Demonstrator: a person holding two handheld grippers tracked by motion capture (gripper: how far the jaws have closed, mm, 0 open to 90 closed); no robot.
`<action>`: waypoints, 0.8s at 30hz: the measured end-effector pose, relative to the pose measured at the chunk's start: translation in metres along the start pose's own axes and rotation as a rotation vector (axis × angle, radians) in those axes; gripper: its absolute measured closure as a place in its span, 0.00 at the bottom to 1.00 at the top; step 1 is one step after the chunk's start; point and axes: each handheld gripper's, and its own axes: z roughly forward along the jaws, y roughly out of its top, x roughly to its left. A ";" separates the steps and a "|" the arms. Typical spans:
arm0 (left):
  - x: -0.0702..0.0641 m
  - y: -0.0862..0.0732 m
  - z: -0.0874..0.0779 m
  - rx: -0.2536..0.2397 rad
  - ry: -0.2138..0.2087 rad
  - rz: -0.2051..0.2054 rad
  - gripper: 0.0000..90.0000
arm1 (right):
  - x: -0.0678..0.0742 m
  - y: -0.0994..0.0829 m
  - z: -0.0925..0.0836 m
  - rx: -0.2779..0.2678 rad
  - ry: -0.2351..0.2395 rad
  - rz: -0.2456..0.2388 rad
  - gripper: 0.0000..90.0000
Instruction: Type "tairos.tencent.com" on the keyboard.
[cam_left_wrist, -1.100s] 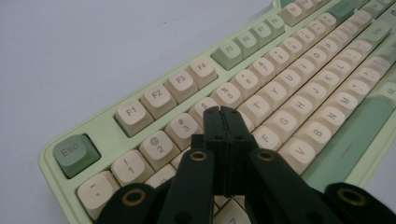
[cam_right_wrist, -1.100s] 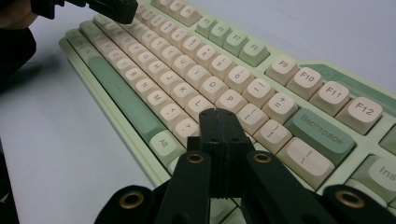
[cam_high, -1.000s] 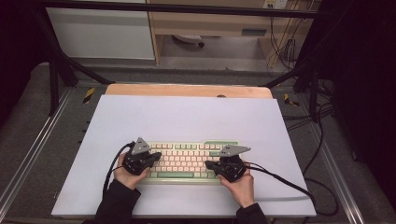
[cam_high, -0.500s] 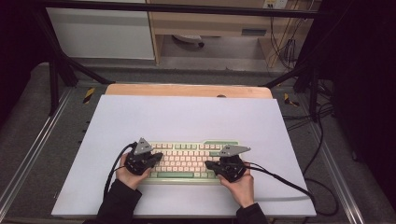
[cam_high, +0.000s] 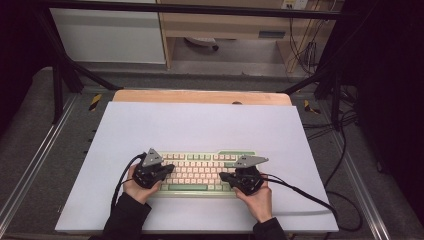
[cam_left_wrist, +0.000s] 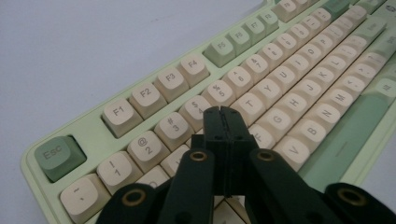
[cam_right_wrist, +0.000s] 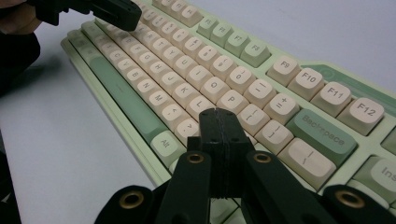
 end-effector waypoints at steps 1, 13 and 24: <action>-0.001 0.000 -0.001 -0.001 0.000 0.003 1.00 | 0.000 0.000 0.000 0.001 0.000 0.001 1.00; 0.001 -0.007 -0.015 -0.007 0.002 -0.001 1.00 | 0.003 0.001 0.002 -0.003 0.017 0.012 1.00; 0.004 -0.019 -0.027 -0.005 0.009 -0.013 1.00 | 0.009 0.007 0.007 0.000 0.033 -0.003 1.00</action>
